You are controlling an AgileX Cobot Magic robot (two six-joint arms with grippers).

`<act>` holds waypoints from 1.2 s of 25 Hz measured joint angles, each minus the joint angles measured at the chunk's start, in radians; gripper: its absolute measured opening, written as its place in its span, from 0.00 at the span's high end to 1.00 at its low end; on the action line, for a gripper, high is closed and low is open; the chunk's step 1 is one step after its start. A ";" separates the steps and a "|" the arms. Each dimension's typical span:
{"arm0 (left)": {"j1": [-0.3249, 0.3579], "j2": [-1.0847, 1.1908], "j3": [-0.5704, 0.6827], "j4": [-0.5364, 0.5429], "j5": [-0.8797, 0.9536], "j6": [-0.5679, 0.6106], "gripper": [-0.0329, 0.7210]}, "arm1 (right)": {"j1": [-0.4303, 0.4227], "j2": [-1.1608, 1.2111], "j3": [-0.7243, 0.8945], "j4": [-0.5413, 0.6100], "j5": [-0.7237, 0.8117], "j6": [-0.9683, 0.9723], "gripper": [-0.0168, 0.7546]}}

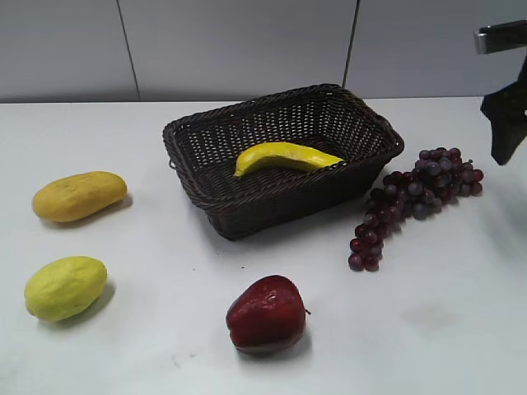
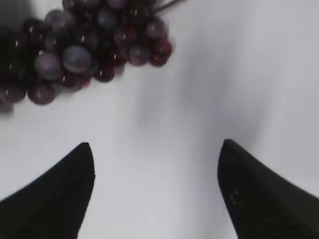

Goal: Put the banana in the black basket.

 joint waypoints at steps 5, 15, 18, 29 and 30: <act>0.000 0.000 0.000 0.000 0.000 0.000 0.65 | 0.000 -0.205 0.262 0.003 -0.043 0.002 0.22; 0.000 0.000 0.000 0.000 0.000 0.000 0.65 | 0.000 -0.584 0.715 0.023 -0.179 0.035 0.22; 0.000 0.000 0.000 0.000 0.000 0.000 0.65 | 0.000 -0.663 0.815 0.026 -0.210 0.048 0.22; 0.000 0.000 0.000 0.000 0.000 0.000 0.65 | 0.000 -0.915 1.016 0.026 -0.229 0.112 0.22; 0.000 0.000 0.000 0.000 0.000 0.000 0.65 | 0.000 -0.941 1.016 0.027 -0.222 0.113 0.22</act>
